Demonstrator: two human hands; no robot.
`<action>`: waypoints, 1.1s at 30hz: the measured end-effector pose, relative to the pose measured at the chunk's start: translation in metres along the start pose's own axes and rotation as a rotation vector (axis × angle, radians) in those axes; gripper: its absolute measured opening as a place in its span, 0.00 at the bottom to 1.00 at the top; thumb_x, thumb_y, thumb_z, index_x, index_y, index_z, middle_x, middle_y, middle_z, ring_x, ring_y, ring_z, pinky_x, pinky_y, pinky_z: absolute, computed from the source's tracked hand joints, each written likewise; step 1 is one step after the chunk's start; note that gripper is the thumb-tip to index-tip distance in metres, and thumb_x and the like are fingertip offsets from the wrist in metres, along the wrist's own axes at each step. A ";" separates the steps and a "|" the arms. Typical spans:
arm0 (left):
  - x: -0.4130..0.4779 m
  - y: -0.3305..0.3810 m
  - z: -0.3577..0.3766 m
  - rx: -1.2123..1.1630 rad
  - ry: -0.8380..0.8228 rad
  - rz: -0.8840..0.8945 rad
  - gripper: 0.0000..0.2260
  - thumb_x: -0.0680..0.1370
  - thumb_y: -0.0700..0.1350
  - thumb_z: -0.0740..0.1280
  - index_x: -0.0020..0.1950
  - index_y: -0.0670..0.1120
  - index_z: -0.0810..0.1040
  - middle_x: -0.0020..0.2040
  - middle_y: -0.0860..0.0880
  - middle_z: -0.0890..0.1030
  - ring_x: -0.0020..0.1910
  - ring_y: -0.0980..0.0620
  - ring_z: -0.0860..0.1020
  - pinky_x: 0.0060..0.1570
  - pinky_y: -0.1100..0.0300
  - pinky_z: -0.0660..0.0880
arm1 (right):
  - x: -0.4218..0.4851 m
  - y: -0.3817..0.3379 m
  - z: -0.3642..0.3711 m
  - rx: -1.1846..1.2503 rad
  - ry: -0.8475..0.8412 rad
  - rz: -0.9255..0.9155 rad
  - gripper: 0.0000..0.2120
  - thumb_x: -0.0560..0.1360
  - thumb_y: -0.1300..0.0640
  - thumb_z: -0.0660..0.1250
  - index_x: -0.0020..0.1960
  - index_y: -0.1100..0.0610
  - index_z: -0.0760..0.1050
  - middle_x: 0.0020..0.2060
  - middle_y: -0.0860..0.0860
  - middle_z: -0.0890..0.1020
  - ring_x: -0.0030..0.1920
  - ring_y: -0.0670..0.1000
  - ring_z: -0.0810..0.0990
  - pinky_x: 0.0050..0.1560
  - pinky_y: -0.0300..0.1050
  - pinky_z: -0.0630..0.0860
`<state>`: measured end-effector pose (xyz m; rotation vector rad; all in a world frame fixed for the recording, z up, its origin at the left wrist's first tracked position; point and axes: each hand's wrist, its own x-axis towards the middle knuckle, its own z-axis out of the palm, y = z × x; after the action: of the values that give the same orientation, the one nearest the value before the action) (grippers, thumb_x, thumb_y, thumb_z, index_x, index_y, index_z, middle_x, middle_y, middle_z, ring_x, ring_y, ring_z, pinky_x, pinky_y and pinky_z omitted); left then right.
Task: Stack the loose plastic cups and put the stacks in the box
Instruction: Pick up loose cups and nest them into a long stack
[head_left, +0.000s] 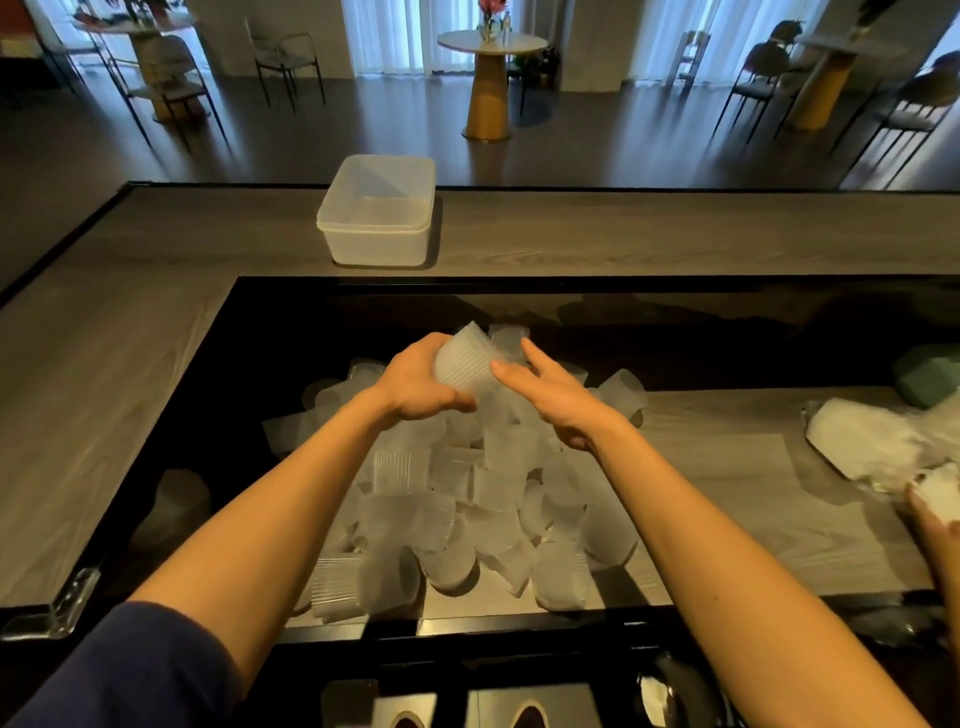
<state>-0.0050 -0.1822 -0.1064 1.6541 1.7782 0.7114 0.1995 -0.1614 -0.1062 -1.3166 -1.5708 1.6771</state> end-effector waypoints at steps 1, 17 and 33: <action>0.002 0.001 0.003 -0.042 -0.005 -0.007 0.38 0.66 0.47 0.81 0.72 0.50 0.68 0.60 0.51 0.73 0.59 0.50 0.74 0.55 0.53 0.77 | -0.003 0.005 -0.002 -0.007 0.027 0.031 0.43 0.79 0.43 0.69 0.84 0.49 0.46 0.77 0.51 0.67 0.75 0.53 0.68 0.67 0.49 0.68; -0.009 -0.014 0.020 -0.122 -0.016 -0.088 0.37 0.67 0.46 0.81 0.72 0.48 0.67 0.60 0.49 0.72 0.58 0.48 0.73 0.48 0.58 0.74 | -0.002 0.067 0.018 -0.870 0.324 0.135 0.41 0.69 0.34 0.72 0.71 0.52 0.60 0.51 0.52 0.79 0.43 0.55 0.84 0.44 0.54 0.84; -0.009 -0.027 0.010 -0.037 -0.004 -0.084 0.38 0.67 0.45 0.81 0.73 0.47 0.66 0.59 0.50 0.71 0.59 0.48 0.72 0.50 0.57 0.73 | -0.016 0.029 -0.011 -0.461 0.299 0.191 0.20 0.73 0.41 0.74 0.45 0.55 0.71 0.37 0.51 0.80 0.38 0.51 0.83 0.36 0.43 0.75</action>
<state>-0.0156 -0.1932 -0.1326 1.5464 1.8095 0.6981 0.2227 -0.1760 -0.1269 -1.9006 -1.7490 1.1755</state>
